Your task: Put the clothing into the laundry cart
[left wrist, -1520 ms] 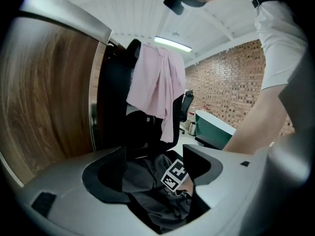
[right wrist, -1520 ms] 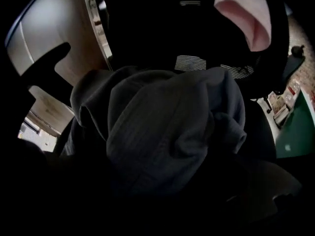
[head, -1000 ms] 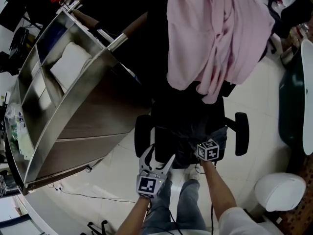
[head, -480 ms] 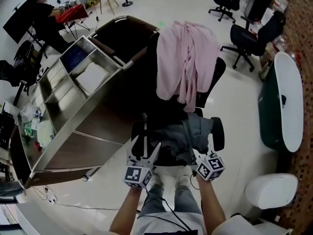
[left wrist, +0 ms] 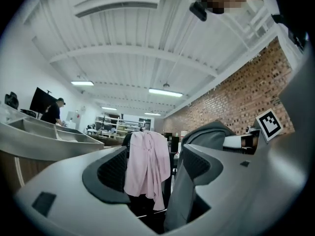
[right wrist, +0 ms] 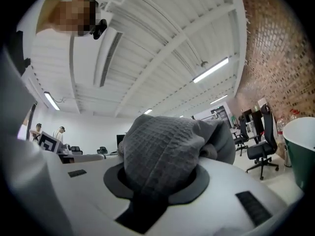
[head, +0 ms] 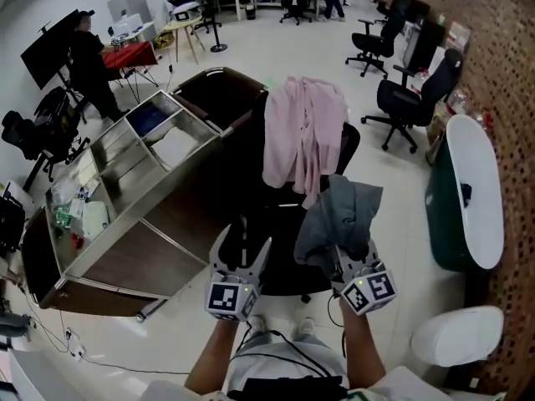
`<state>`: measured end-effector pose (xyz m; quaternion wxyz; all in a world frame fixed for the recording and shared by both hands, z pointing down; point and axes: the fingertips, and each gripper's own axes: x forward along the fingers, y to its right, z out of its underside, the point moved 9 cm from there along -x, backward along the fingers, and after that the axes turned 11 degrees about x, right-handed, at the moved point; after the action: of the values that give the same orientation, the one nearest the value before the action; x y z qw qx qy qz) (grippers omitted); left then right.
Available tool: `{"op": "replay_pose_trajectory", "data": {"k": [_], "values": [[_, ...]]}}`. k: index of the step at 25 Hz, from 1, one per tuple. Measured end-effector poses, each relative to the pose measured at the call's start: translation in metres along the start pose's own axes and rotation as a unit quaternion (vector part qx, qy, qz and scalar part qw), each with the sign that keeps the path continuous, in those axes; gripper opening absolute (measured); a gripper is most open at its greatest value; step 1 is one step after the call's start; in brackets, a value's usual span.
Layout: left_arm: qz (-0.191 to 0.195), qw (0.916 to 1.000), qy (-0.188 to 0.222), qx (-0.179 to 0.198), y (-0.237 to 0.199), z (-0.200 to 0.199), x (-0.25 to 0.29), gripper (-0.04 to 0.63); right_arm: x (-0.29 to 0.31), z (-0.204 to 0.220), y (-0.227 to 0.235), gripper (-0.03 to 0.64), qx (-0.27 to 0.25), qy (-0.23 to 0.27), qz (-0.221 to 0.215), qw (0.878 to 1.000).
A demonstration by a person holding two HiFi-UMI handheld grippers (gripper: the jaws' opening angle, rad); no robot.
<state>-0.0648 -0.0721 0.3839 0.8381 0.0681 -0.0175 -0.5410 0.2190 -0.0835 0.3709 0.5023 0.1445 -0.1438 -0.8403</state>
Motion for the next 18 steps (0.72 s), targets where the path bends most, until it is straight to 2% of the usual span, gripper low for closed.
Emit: {"op": "replay_pose_trajectory", "data": {"k": [3,8,14,18], "values": [[-0.017,0.9998,0.007,0.01,-0.001,-0.01,-0.013,0.339,-0.006,-0.01,-0.011,0.132,-0.012,0.016,-0.003,1.0],[-0.046,0.9989,0.005,0.004,0.005,-0.018,-0.028,0.339,-0.009,-0.011,-0.015,0.132,0.003,0.01,-0.025,1.0],[-0.091,0.9956,-0.001,0.024,0.018,-0.025,-0.051,0.339,-0.012,-0.006,-0.029,0.132,0.001,-0.023,-0.077,0.997],[-0.133,0.9904,-0.01,0.037,0.016,-0.023,-0.075,0.339,-0.01,0.003,-0.044,0.132,0.001,-0.046,-0.125,0.991]]}}
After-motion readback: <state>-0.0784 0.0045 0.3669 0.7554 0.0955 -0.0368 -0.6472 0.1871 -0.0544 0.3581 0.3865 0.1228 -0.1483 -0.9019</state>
